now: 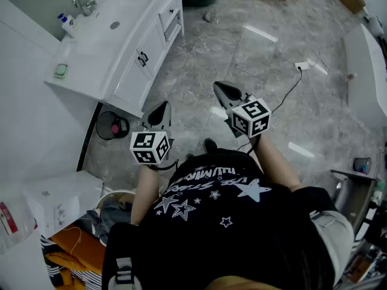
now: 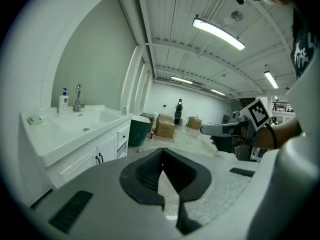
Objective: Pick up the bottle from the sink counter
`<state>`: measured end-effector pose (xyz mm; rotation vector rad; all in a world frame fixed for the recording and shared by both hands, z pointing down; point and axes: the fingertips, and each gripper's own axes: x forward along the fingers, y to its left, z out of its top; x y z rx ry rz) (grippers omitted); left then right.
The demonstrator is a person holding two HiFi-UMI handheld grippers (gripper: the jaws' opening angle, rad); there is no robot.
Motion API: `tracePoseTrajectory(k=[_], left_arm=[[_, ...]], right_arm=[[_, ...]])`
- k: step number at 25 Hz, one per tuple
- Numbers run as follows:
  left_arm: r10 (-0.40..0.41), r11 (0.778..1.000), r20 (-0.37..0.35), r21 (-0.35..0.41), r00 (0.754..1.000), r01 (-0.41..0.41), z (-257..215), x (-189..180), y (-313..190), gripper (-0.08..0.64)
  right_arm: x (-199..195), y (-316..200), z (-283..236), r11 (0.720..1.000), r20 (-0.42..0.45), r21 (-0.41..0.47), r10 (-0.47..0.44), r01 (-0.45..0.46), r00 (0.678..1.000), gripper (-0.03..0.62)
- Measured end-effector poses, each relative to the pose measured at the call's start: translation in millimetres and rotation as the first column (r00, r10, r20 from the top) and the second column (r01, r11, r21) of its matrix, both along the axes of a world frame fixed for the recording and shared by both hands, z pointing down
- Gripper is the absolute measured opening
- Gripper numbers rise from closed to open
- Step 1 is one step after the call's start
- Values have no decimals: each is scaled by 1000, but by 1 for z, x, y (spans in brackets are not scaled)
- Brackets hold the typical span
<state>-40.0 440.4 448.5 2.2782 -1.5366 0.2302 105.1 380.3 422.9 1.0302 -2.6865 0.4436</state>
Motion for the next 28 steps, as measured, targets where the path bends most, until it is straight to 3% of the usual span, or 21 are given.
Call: tracePoseTrajectory(k=[13, 21, 28], left_arm=[[-21, 1000, -6, -6, 1000, 21, 6, -17, 13, 8], [-24, 999, -25, -38, 999, 23, 22, -29, 35, 8], [-32, 999, -27, -5, 999, 31, 14, -53, 33, 8]], right_arm=[[-14, 15, 4, 1000, -11, -2, -23, 23, 1000, 6], [-16, 29, 11, 999, 21, -33, 22, -21, 1000, 6], [-23, 16, -10, 998, 15, 22, 61, -62, 998, 6]])
